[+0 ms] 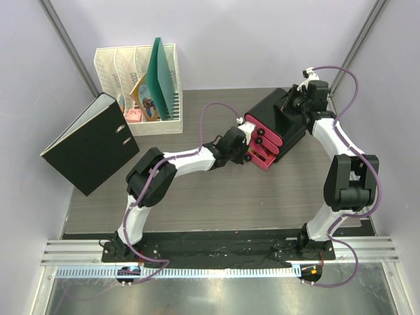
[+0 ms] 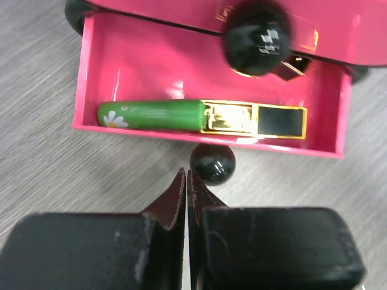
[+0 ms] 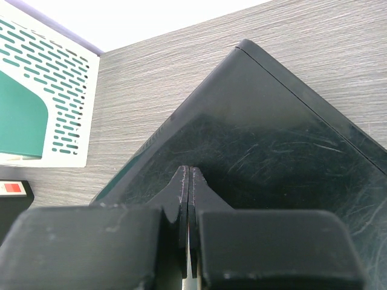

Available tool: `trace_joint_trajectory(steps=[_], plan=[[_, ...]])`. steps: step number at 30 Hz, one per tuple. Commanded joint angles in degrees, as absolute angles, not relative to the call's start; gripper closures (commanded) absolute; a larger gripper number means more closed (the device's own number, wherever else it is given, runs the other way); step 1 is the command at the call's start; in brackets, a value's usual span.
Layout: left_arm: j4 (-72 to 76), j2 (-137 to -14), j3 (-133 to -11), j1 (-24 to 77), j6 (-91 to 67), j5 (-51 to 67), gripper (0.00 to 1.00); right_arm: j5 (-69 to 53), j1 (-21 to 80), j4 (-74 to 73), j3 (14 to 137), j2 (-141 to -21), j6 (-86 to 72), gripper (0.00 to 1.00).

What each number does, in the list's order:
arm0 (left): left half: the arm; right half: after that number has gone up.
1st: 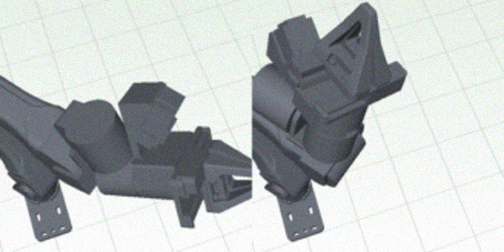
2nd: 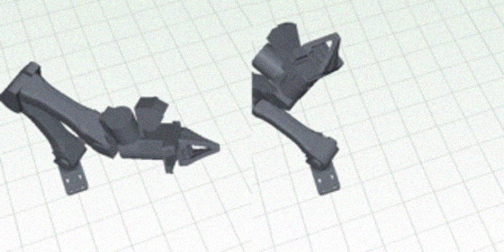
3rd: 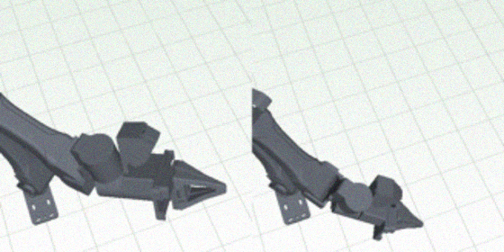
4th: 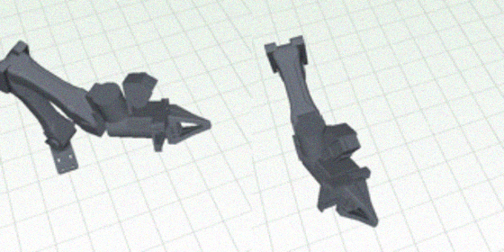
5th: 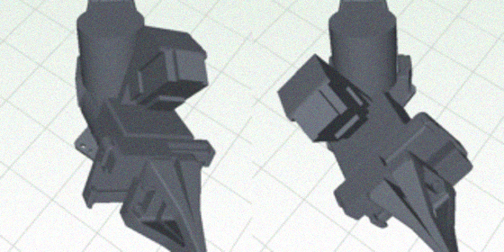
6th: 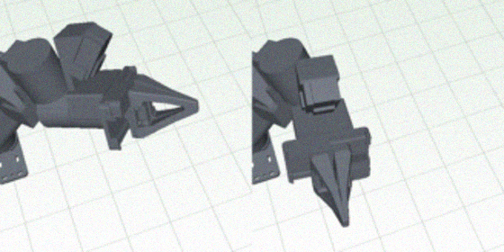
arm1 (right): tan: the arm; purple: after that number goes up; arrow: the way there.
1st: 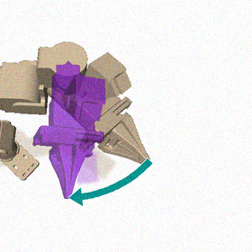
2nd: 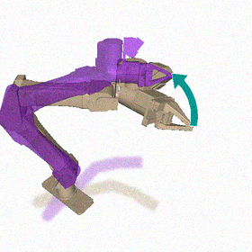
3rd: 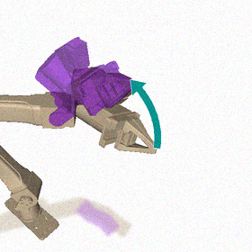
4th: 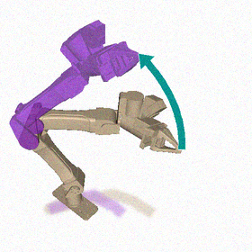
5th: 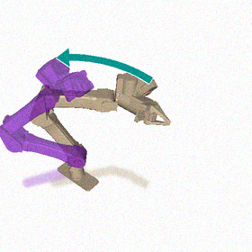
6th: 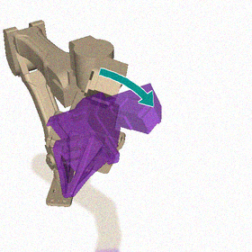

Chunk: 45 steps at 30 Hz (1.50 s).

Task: Organize the makeup

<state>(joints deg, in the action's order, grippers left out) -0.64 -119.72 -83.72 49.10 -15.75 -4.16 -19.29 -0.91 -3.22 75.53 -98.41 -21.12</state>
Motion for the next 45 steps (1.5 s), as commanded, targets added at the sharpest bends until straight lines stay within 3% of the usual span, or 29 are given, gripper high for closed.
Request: trace_joint_trajectory(steps=[1,10,26,30,35,39,42,45], plan=[[5.5,-122.2,-87.4,47.6,-20.1,-0.4,1.00,-16.2,-0.2,-25.0,69.6,-105.2,-17.8,0.99],[21.6,-125.2,-84.2,44.0,-39.1,2.7,1.00,-16.1,-0.2,-24.8,69.4,-105.4,-17.8,0.99],[24.2,-132.8,-92.9,43.5,-46.8,7.4,1.00,-16.2,-0.2,-24.7,69.4,-105.3,-17.8,0.99],[24.9,-130.4,-89.8,43.1,-45.4,7.2,1.00,-16.0,-0.2,-24.7,69.4,-105.1,-17.8,0.99],[25.5,-118.9,-80.7,41.2,-42.3,1.8,1.00,-15.1,-0.2,-24.6,69.9,-104.2,-17.8,0.99],[17.6,-111.3,-82.2,40.1,-33.2,1.5,1.00,-16.2,-0.2,-25.4,72.1,-102.8,-19.2,0.99],[3.6,-107.5,-87.0,40.1,-24.6,-0.8,1.00,-15.9,-0.2,-27.7,75.2,-101.0,-19.6,0.99],[-7.7,-104.5,-88.2,40.1,-20.0,-4.8,0.94,-14.3,0.0,-30.0,78.4,-97.7,-19.2,0.99]])
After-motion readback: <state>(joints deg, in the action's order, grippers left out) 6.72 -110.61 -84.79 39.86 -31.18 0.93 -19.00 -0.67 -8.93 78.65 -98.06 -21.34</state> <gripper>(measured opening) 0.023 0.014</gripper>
